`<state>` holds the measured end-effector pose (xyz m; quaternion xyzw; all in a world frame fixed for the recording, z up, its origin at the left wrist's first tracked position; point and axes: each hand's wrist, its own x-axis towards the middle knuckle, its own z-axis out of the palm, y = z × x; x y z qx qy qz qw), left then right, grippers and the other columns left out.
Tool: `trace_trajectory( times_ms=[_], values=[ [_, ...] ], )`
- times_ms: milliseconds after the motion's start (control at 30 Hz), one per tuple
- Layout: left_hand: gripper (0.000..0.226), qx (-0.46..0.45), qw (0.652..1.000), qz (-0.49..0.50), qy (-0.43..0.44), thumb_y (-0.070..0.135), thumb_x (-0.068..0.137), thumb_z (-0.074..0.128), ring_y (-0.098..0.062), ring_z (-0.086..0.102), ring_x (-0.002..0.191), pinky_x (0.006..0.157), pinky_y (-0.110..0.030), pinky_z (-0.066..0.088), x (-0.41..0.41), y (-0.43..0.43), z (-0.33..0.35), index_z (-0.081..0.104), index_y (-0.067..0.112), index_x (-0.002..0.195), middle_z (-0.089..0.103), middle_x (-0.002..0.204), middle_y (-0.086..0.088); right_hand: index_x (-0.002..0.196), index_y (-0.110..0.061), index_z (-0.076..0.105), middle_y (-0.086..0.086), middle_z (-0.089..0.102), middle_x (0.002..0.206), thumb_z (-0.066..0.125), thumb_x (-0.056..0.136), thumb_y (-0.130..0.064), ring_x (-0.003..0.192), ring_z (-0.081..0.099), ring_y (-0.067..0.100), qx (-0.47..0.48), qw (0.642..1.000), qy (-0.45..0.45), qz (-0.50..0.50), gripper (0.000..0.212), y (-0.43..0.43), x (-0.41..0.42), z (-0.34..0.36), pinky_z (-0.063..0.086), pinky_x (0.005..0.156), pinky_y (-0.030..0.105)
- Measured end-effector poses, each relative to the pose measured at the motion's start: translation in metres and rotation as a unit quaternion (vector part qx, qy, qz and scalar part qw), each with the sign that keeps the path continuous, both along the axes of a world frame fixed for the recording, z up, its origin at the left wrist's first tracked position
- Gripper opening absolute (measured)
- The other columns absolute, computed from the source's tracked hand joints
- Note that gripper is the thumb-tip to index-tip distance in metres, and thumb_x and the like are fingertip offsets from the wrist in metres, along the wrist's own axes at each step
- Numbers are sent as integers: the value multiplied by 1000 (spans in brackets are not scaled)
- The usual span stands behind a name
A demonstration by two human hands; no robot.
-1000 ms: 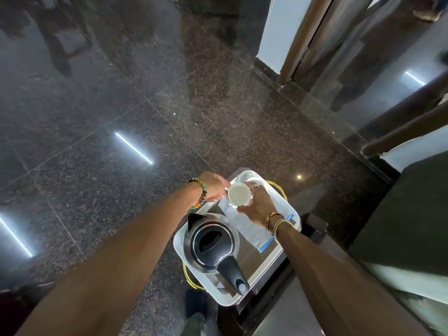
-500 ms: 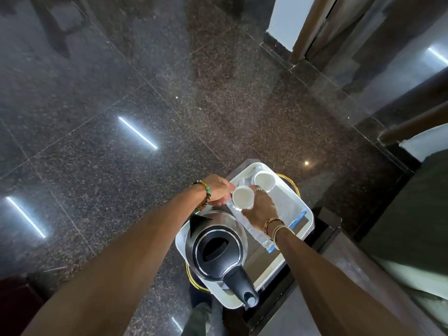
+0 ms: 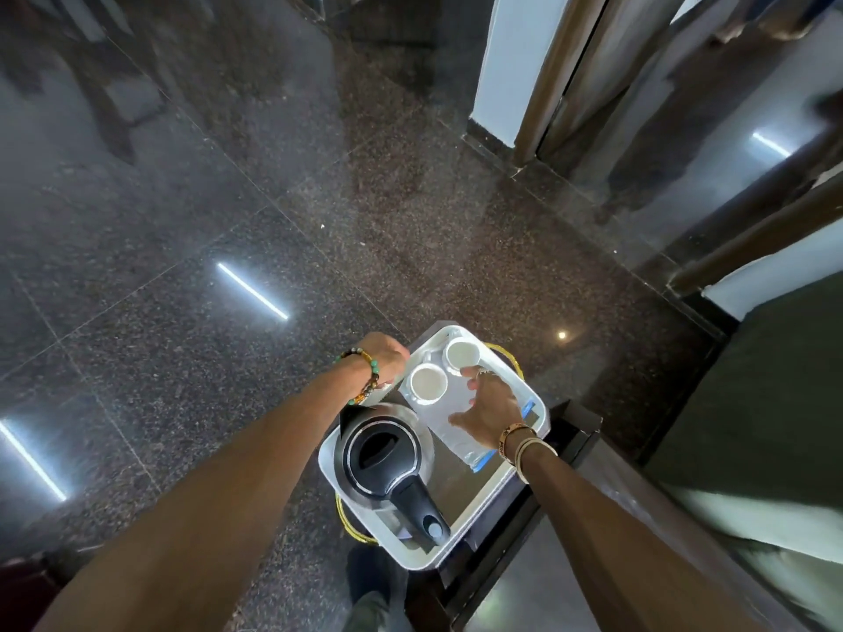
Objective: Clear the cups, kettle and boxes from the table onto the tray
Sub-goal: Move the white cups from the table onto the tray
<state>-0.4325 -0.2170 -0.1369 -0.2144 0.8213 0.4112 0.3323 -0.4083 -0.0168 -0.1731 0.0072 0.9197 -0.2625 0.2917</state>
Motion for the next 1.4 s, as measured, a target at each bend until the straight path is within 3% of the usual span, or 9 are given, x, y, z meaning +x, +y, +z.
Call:
trace_trajectory(
  times_ms=[100, 267, 400, 500, 733, 900, 1233, 1333, 1400],
  values=[
    [23, 32, 999, 26, 21, 2, 89, 54, -19, 56, 86, 71, -27, 54, 6, 16, 36, 68, 14, 102, 63, 93, -11, 135, -23, 50, -1, 58, 127, 81, 70, -27, 115, 60, 21, -17, 999, 20, -22, 72, 26, 8, 41, 47, 101, 39],
    [20, 96, 990, 54, 91, -4, 88, 57, -25, 55, 71, 67, -31, 47, 32, 64, 112, 64, 11, 77, 61, 77, -11, 128, -22, 59, -1, 67, 117, 79, 68, -28, 104, 65, 20, -28, 993, 103, -50, 63, 72, 29, 116, 51, 93, 30],
    [15, 124, 982, 29, 140, -2, 91, 54, -17, 53, 62, 52, -19, 47, 52, 104, 174, 63, 9, 87, 59, 75, -5, 127, -25, 61, -5, 68, 113, 76, 69, -34, 103, 66, 16, -47, 983, 153, -85, 61, 108, 48, 166, 49, 92, 28],
    [13, 134, 971, -11, 197, -1, 89, 58, -26, 60, 77, 74, -33, 53, 70, 134, 204, 66, 8, 95, 66, 89, -15, 122, -26, 63, -8, 69, 106, 74, 70, -37, 98, 67, 15, -51, 972, 198, -117, 55, 135, 69, 199, 46, 85, 23],
    [12, 110, 962, -94, 233, 15, 82, 68, -16, 67, 75, 68, -28, 54, 104, 215, 226, 71, 24, 75, 75, 90, -7, 120, -25, 64, -7, 70, 105, 72, 72, -41, 97, 66, 15, -21, 949, 238, -206, 51, 198, 137, 239, 47, 85, 24],
    [8, 126, 952, -177, 216, 15, 84, 67, -9, 64, 63, 53, -15, 50, 144, 274, 212, 71, 21, 80, 73, 87, -5, 118, -22, 66, -4, 71, 103, 75, 74, -40, 98, 67, 18, -7, 932, 209, -295, 49, 233, 212, 233, 50, 89, 28],
    [6, 187, 903, -347, 173, 12, 84, 66, -9, 61, 61, 47, -13, 49, 271, 416, 224, 70, 17, 86, 71, 87, -8, 114, -22, 69, -8, 72, 92, 75, 71, -43, 97, 66, 18, 55, 829, 225, -510, 49, 329, 398, 245, 50, 87, 30],
    [7, 195, 888, -388, 152, 14, 82, 66, -12, 64, 67, 62, -22, 53, 319, 463, 225, 67, 21, 80, 73, 90, -8, 111, -20, 70, -6, 71, 91, 75, 71, -39, 93, 66, 18, 69, 785, 237, -568, 45, 362, 456, 246, 49, 82, 28],
    [9, 194, 878, -412, 145, 13, 81, 66, -11, 64, 66, 60, -19, 52, 351, 489, 220, 67, 21, 79, 73, 87, -6, 111, -20, 69, -7, 68, 89, 75, 72, -40, 91, 66, 17, 72, 769, 232, -591, 44, 378, 493, 241, 50, 81, 28]
  ],
)
